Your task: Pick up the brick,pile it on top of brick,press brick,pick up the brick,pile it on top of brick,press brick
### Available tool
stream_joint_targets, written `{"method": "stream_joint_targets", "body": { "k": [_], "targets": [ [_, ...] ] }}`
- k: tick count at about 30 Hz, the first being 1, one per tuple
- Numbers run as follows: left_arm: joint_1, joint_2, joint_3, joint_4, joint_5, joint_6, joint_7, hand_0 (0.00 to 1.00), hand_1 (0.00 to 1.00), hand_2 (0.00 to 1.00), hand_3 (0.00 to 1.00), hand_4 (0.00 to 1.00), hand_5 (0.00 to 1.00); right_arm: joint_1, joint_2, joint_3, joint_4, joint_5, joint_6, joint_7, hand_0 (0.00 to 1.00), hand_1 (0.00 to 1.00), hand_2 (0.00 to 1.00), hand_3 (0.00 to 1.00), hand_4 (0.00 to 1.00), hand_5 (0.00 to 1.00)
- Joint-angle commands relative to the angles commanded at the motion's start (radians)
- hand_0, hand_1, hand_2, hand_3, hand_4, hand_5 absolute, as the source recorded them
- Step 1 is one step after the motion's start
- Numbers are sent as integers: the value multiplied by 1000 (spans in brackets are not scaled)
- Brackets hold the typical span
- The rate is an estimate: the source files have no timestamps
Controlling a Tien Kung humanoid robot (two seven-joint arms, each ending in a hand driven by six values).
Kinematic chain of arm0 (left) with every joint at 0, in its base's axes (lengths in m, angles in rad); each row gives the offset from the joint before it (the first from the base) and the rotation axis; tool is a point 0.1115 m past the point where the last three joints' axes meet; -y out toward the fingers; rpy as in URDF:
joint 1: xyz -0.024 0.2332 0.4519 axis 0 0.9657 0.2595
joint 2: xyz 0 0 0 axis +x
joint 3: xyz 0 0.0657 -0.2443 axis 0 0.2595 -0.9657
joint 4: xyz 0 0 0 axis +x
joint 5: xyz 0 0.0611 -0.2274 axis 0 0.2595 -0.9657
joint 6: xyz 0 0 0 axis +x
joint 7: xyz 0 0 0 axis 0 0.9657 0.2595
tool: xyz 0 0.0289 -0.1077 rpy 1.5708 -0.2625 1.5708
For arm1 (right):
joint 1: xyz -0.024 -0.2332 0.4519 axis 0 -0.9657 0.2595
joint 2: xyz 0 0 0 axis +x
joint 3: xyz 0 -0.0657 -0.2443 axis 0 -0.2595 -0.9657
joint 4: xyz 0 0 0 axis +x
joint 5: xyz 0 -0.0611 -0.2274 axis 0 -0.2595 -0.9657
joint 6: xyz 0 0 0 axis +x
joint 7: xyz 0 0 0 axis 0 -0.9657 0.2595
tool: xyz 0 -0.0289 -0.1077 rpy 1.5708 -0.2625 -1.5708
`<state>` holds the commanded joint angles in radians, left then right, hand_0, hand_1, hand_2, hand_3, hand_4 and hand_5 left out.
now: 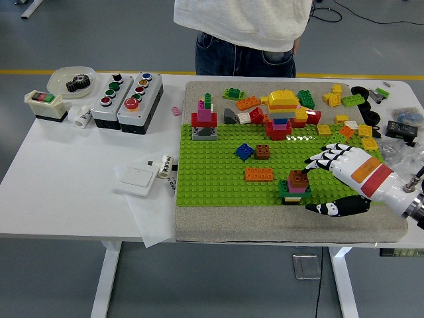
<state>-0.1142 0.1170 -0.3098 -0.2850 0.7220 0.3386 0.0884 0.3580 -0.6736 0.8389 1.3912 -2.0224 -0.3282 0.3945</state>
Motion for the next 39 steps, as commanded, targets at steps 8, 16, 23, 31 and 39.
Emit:
{"method": "stream_joint_targets", "body": {
  "k": [8, 16, 23, 31, 39],
  "targets": [
    [0, -1, 2, 0, -2, -3, 1, 708, 705, 759, 649, 747, 643, 9, 2, 5, 0, 80, -28, -26, 811, 725, 762, 689, 912, 763],
    [1, 0, 5, 0, -2, -4, 4, 709, 706, 757, 649, 748, 645, 38, 9, 6, -5, 170, -105, -172, 789, 715, 752, 664, 895, 577],
    [-2, 2, 12, -1, -6, -2, 6, 709, 705, 756, 649, 748, 647, 70, 10, 19, -52, 164, -102, -257, 788, 715, 753, 689, 886, 521],
    [-4, 3, 16, -1, -6, -2, 8, 709, 701, 756, 647, 749, 652, 110, 12, 16, -173, 158, -79, -271, 791, 724, 774, 804, 887, 482],
    [-3, 0, 15, -1, 1, -4, 17, 709, 702, 756, 646, 750, 655, 115, 16, 24, -286, 213, -63, -266, 788, 731, 776, 817, 888, 478]
  ]
}}
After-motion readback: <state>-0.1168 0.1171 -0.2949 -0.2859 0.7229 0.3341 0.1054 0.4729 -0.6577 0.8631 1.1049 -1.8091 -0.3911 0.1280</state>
